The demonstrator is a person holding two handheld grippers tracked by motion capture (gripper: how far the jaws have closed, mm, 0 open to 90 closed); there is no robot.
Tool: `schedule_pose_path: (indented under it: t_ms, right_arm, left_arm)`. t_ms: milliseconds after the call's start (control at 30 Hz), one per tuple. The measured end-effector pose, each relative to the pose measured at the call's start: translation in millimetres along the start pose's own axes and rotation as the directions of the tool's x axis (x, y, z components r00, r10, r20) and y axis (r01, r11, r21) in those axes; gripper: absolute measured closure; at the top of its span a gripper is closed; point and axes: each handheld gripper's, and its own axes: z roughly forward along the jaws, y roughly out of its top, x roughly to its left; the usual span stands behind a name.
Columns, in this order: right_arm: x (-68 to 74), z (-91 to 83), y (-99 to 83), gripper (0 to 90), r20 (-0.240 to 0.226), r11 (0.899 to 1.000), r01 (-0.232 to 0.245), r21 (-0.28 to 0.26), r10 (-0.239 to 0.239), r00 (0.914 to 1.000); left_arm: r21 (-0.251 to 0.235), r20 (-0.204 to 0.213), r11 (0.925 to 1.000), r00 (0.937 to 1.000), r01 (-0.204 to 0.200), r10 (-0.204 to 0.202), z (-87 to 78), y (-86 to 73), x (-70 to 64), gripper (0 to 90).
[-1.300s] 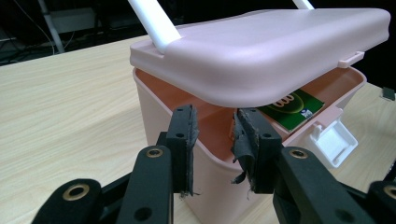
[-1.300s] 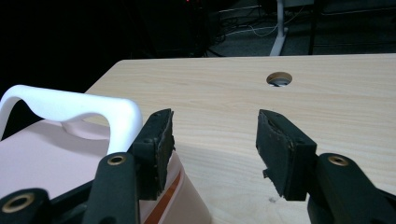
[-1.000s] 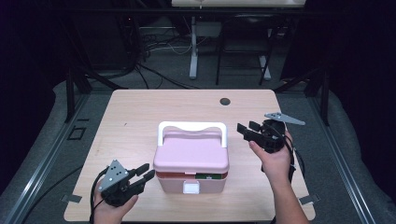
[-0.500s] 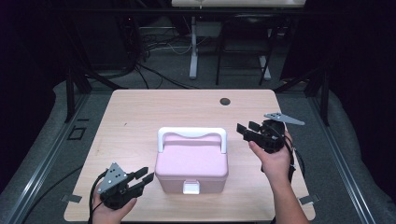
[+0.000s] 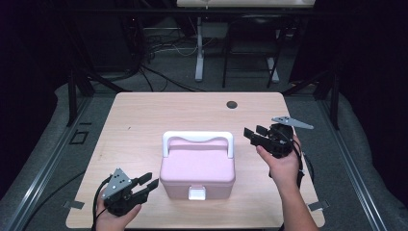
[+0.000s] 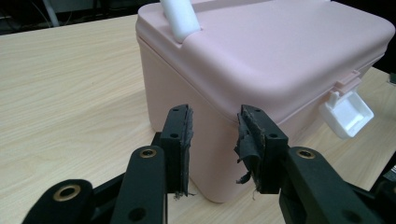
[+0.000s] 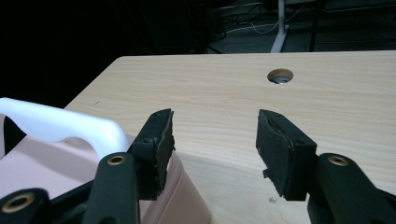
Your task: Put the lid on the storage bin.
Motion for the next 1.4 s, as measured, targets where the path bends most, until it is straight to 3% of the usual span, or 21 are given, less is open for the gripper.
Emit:
schedule_pose_path:
  t_ms: [67, 100, 200, 433, 533, 567, 600, 767, 867, 933, 967, 1100, 1167, 1200, 1333, 1400]
  right_arm:
    - [-0.2, 1.6, -0.7, 45.9, 0.001, 1.000, -0.003, -0.019, 0.003, 1.0000]
    - [-0.7, 0.3, -0.3, 46.0, 0.000, 1.000, 0.000, 0.003, 0.000, 1.0000]
    - [-1.4, 2.5, -1.4, 45.9, 0.003, 1.000, -0.003, -0.010, 0.003, 1.0000]
    - [-3.0, 5.1, -3.2, 45.9, 0.008, 1.000, -0.005, 0.016, 0.005, 1.0000]
    - [-3.4, 4.9, -3.3, 45.9, 0.010, 1.000, -0.003, 0.025, 0.002, 0.9999]
    - [-3.2, 6.7, -4.1, 45.9, 0.012, 1.000, -0.004, 0.007, 0.004, 0.9999]
    - [-3.5, 4.8, -3.4, 45.9, 0.013, 0.999, 0.000, 0.036, -0.001, 0.9999]
    - [-2.9, 7.5, -6.1, 45.9, 0.014, 1.000, 0.003, 0.026, -0.003, 0.9999]
    - [-3.0, 10.5, -8.7, 46.0, 0.021, 0.999, 0.008, 0.048, -0.009, 0.9997]
    - [-2.2, 14.3, -11.2, 45.9, 0.022, 0.999, 0.008, 0.032, -0.008, 0.9997]
    - [-2.2, 13.4, -11.3, 46.0, 0.023, 0.998, 0.014, 0.056, -0.015, 0.9996]
    - [-0.3, 15.9, -14.5, 46.0, 0.027, 0.998, 0.017, 0.067, -0.019, 0.9995]
    - [0.5, 19.6, -17.0, 46.0, 0.031, 0.999, 0.022, 0.044, -0.023, 0.9993]
    - [0.6, 18.0, -16.9, 46.0, 0.025, 0.997, 0.024, 0.072, -0.026, 0.9994]
    - [2.4, 20.4, -19.0, 46.0, 0.030, 0.997, 0.035, 0.066, -0.037, 0.9989]
    - [3.2, 18.9, -18.7, 46.0, 0.028, 0.995, 0.041, 0.096, -0.044, 0.9987]
  left_arm:
    - [-0.002, -0.010, 1.0000, 0.9999, 0.006, -0.006, 0.6, -0.9, 2.2, 62.1]
    - [-0.004, -0.009, 0.9999, 0.9999, 0.010, -0.010, 1.0, -1.4, 3.3, 60.9]
    - [0.005, -0.026, 0.9997, 0.9994, 0.023, -0.023, 2.2, -3.7, 8.3, 58.9]
    - [0.018, -0.047, 0.9982, 0.9973, 0.058, -0.057, 7.0, -9.2, 19.0, 56.8]
    - [0.023, -0.053, 0.9979, 0.9968, 0.061, -0.060, 9.0, -10.8, 22.2, 56.6]
    - [0.025, -0.054, 0.9976, 0.9965, 0.064, -0.063, 9.5, -11.2, 22.9, 56.5]
    - [0.025, -0.057, 0.9975, 0.9963, 0.067, -0.065, 10.2, -11.8, 23.9, 56.5]
    - [0.030, -0.074, 0.9969, 0.9948, 0.072, -0.070, 12.8, -14.8, 29.0, 56.4]
    - [0.036, -0.075, 0.9964, 0.9944, 0.077, -0.074, 15.1, -16.5, 31.2, 56.3]
    - [0.040, -0.074, 0.9964, 0.9946, 0.075, -0.072, 17.0, -17.5, 32.1, 56.1]
    - [0.047, -0.075, 0.9964, 0.9949, 0.071, -0.067, 17.8, -17.9, 32.5, 55.8]
    - [0.055, -0.080, 0.9967, 0.9952, 0.060, -0.055, 21.7, -19.6, 33.9, 55.4]
    - [0.060, -0.079, 0.9963, 0.9952, 0.062, -0.057, 23.3, -20.3, 35.0, 55.3]
    - [0.062, -0.080, 0.9961, 0.9952, 0.063, -0.058, 24.1, -20.7, 35.6, 55.2]
    - [0.074, -0.080, 0.9945, 0.9945, 0.075, -0.069, 25.6, -22.8, 38.9, 54.7]
    - [0.072, -0.079, 0.9940, 0.9940, 0.082, -0.076, 26.5, -23.9, 40.3, 54.6]
